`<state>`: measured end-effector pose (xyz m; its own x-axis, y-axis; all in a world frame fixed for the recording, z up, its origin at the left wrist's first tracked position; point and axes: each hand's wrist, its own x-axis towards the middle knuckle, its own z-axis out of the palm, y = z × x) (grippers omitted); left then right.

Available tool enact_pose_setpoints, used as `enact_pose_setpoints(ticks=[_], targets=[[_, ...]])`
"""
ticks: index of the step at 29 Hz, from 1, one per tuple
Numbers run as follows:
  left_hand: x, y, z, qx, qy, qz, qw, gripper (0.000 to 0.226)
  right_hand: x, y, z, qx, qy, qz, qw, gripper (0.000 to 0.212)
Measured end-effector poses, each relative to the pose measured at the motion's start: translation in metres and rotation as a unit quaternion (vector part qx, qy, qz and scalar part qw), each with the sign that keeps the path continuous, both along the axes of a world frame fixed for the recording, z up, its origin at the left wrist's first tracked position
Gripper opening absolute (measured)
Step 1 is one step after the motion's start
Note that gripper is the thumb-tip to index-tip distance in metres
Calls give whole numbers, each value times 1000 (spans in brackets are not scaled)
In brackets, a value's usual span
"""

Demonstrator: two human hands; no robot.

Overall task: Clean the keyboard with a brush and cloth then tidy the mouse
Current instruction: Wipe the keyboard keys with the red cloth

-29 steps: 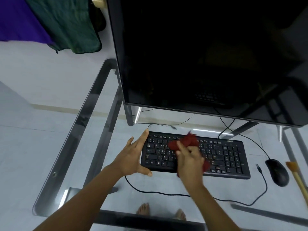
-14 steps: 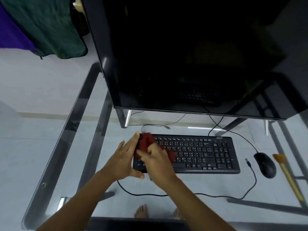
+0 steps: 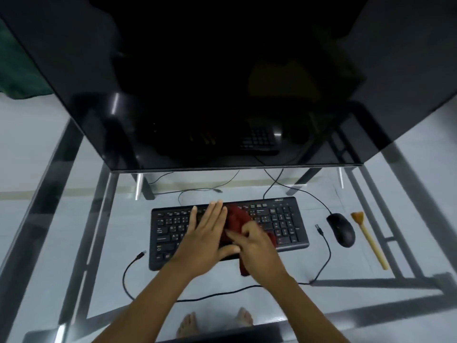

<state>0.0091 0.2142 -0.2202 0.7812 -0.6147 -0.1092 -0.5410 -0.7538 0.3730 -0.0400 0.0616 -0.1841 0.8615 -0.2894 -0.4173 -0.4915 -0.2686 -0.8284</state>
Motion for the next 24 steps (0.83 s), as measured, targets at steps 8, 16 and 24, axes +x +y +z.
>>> enact_pose_setpoints(ticks=[8, 16, 24], targets=[[-13, -14, -22, 61, -45, 21, 997, 91, 7, -113, -20, -362, -22, 0, 932, 32], [-12, -32, -25, 54, -50, 56, 996, 98, 29, -103, -3, -171, -30, 21, 985, 22], [-11, -34, -29, 56, -55, 64, 995, 103, 25, -35, -23, -107, -71, 164, 978, 25]])
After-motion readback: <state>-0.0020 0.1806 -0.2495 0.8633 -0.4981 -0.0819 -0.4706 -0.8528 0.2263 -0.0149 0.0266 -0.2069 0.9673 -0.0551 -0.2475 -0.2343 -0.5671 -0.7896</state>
